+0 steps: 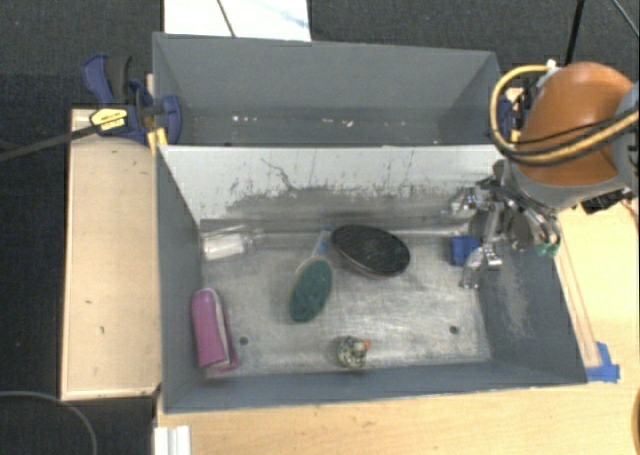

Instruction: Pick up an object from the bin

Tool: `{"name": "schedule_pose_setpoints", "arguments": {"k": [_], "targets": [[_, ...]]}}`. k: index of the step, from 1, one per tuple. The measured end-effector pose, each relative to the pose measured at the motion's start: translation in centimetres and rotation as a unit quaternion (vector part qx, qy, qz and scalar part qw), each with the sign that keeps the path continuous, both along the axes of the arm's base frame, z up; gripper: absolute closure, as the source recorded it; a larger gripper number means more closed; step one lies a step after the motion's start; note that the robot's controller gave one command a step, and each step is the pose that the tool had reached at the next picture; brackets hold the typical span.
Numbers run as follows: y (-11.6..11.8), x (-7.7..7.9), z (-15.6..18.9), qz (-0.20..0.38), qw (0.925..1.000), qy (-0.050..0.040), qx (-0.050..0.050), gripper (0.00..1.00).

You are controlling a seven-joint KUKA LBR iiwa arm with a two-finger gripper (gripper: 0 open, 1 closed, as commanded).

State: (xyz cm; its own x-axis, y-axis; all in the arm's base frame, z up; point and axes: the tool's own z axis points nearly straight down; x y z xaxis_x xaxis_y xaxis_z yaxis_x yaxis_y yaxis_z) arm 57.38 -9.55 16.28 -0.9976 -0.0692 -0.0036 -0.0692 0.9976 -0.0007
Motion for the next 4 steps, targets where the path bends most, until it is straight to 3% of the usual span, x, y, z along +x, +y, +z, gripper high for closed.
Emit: {"name": "schedule_pose_setpoints", "arguments": {"k": [1, 2, 3, 4], "targets": [[3.7, 1.8, -5.7, -0.039, 0.9992, 0.0027, 0.002, 0.0], [8.4, -1.4, -8.6, -0.238, 0.9712, 0.0009, 0.002, 0.0], [13.1, -0.7, -8.6, -0.26, 0.9656, 0.0, 0.002, 0.0], [17.6, 1.7, -6.6, -0.268, 0.9634, -0.0015, 0.003, 0.0]]}}
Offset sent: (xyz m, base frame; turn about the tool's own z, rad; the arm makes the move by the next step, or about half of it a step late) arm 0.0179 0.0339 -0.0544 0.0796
